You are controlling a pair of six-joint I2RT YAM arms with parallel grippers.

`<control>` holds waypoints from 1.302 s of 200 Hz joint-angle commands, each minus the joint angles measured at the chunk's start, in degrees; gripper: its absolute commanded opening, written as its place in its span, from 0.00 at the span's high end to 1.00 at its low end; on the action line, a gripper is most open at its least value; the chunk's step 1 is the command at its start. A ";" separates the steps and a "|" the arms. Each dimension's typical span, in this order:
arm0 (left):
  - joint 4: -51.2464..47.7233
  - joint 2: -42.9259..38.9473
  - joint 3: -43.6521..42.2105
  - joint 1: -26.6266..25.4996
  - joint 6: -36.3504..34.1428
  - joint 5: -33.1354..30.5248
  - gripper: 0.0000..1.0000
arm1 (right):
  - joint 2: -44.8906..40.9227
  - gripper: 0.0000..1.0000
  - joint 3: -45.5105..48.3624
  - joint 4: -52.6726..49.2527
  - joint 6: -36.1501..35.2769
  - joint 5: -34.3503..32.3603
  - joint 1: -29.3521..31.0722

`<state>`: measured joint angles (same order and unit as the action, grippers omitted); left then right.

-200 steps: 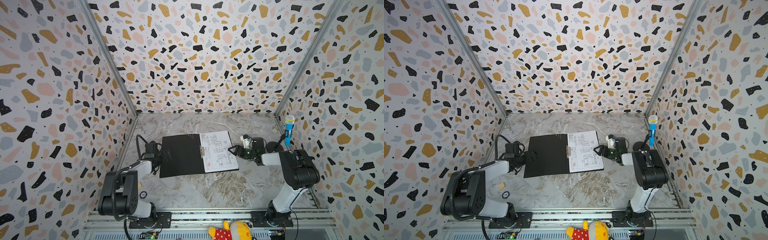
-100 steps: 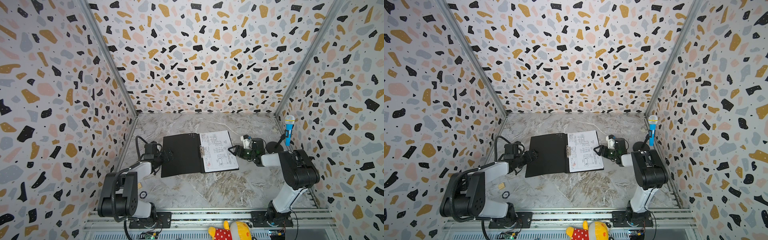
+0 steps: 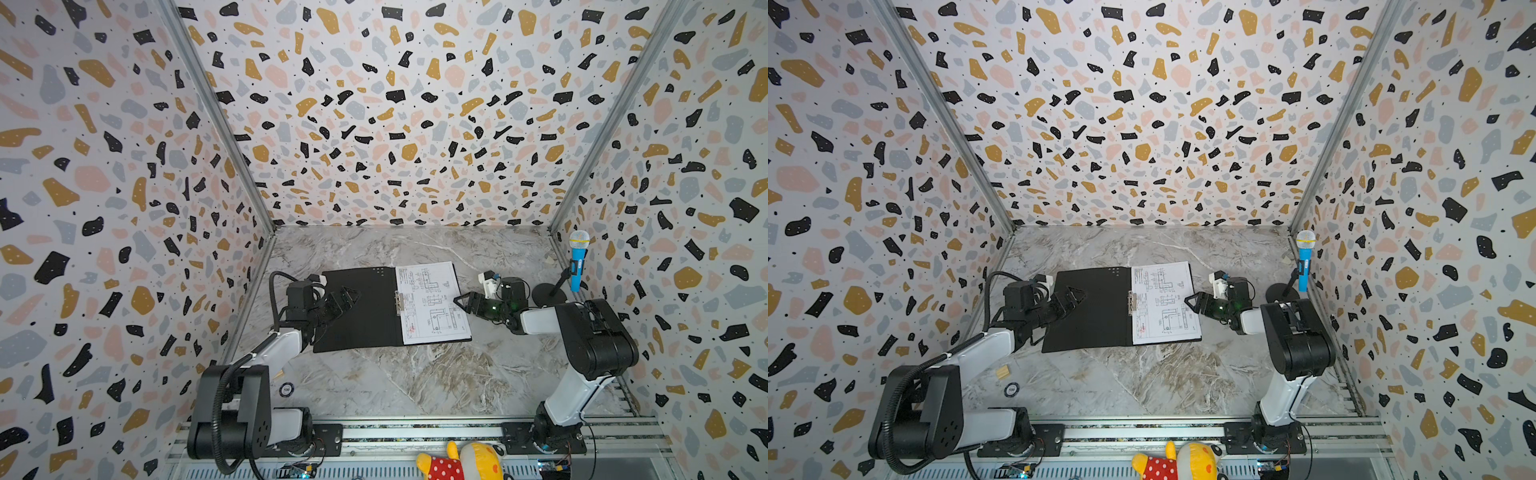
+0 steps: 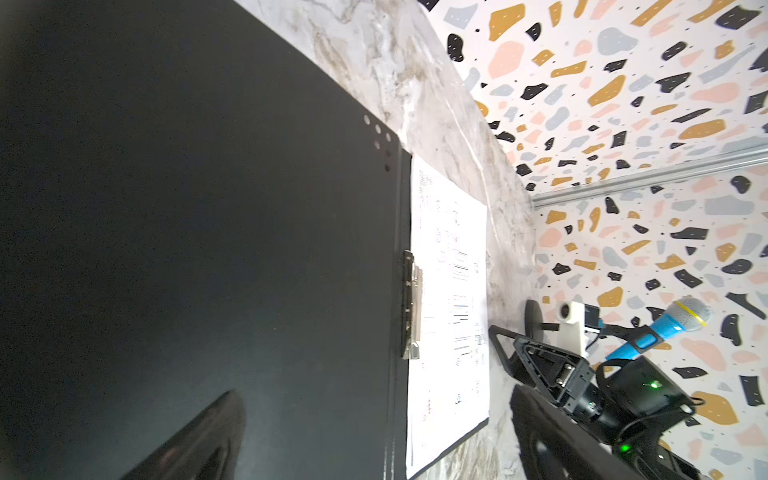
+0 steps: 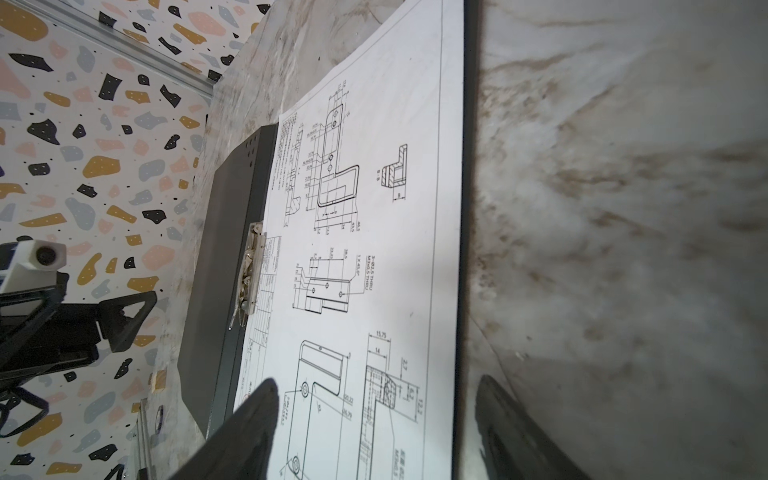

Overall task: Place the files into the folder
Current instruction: 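Move the left gripper to the folder cover edge farthest from the sheets, then close the left gripper on the outer edge of the black cover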

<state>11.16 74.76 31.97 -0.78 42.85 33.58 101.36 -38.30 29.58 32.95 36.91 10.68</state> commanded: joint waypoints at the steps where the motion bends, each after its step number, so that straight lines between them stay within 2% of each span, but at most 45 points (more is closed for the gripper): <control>1: 4.91 -1.48 0.51 -0.20 2.59 2.97 0.01 | 1.80 0.24 2.17 -6.84 0.89 -0.20 0.57; 14: 3.65 -1.21 1.15 -0.19 1.42 2.34 0.00 | 1.70 0.24 2.18 -7.03 0.98 -0.25 0.65; 28: -3.40 -0.95 3.50 -0.12 -2.76 -0.01 0.01 | 1.23 0.24 2.27 -7.57 0.76 -0.75 0.59; 53: -13.07 -0.73 7.34 1.09 -9.31 -8.35 0.01 | 0.65 0.24 1.60 -8.63 0.17 -1.05 0.33; 107: -14.74 0.47 4.83 4.78 -12.11 -15.68 0.00 | 0.77 0.23 0.39 -8.67 -0.42 -0.43 0.14; 139: -16.58 1.40 4.11 5.96 -14.68 -24.14 0.00 | 0.62 0.23 0.59 -8.63 -0.89 -0.26 -0.48; 174: -17.10 2.87 2.62 5.91 -15.65 -29.94 0.01 | 1.32 0.22 0.47 -8.40 -1.68 0.76 -0.95; 260: -16.73 2.85 -2.65 2.16 -14.65 -27.36 0.00 | 2.48 0.21 0.51 -9.28 -2.26 2.29 -0.87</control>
<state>-4.82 77.73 31.05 3.16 27.83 4.97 101.73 -38.83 28.47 31.09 39.79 9.63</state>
